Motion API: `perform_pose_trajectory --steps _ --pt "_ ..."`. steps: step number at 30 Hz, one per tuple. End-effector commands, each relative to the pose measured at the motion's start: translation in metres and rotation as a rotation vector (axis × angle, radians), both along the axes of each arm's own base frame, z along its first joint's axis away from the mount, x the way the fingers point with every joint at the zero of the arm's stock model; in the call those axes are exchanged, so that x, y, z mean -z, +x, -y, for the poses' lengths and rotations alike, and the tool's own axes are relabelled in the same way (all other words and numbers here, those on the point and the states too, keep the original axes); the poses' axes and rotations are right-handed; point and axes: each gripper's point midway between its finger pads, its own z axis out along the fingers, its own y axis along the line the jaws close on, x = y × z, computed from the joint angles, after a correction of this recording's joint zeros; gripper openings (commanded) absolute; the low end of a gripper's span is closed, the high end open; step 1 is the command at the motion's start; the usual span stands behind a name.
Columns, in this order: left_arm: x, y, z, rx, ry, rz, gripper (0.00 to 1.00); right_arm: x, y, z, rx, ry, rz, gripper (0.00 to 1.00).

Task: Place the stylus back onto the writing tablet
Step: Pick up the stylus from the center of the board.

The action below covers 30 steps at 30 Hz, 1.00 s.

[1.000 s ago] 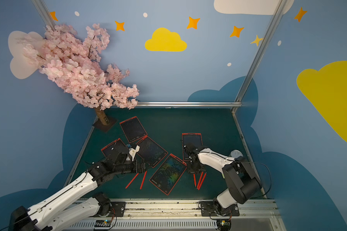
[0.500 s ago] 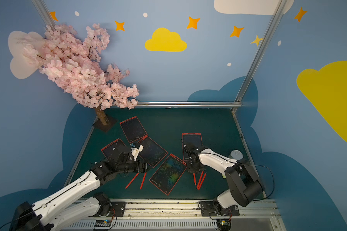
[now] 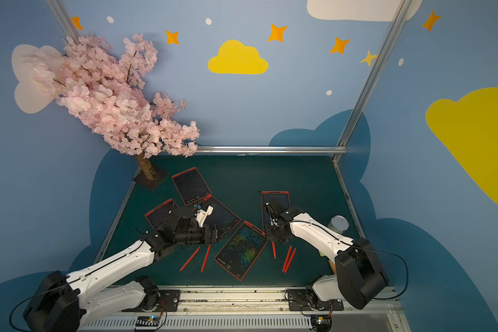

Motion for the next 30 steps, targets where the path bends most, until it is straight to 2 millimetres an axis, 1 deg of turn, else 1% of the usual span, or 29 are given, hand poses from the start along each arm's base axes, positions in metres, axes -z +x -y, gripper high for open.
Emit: perform_pose_trajectory --steps 1,2,4,10,19,30 --pt "-0.01 0.003 0.014 0.03 -0.078 0.01 0.78 -0.023 0.007 -0.013 -0.008 0.068 0.041 0.11" --pt "-0.009 0.004 0.016 0.039 -0.08 0.003 0.73 -0.027 0.008 -0.015 -0.009 0.079 0.047 0.11" --pt "-0.009 0.005 0.022 0.059 -0.087 -0.005 0.69 -0.034 0.01 -0.019 -0.014 0.102 0.059 0.11" --pt "-0.009 0.007 0.044 0.127 -0.122 -0.016 0.64 -0.051 0.012 -0.028 -0.029 0.159 0.08 0.11" --pt "-0.015 0.018 0.08 0.165 -0.19 -0.019 0.51 -0.077 0.015 -0.039 -0.032 0.245 0.118 0.11" --pt "-0.016 0.016 0.113 0.196 -0.208 -0.009 0.42 -0.094 0.018 -0.046 -0.012 0.307 0.144 0.11"
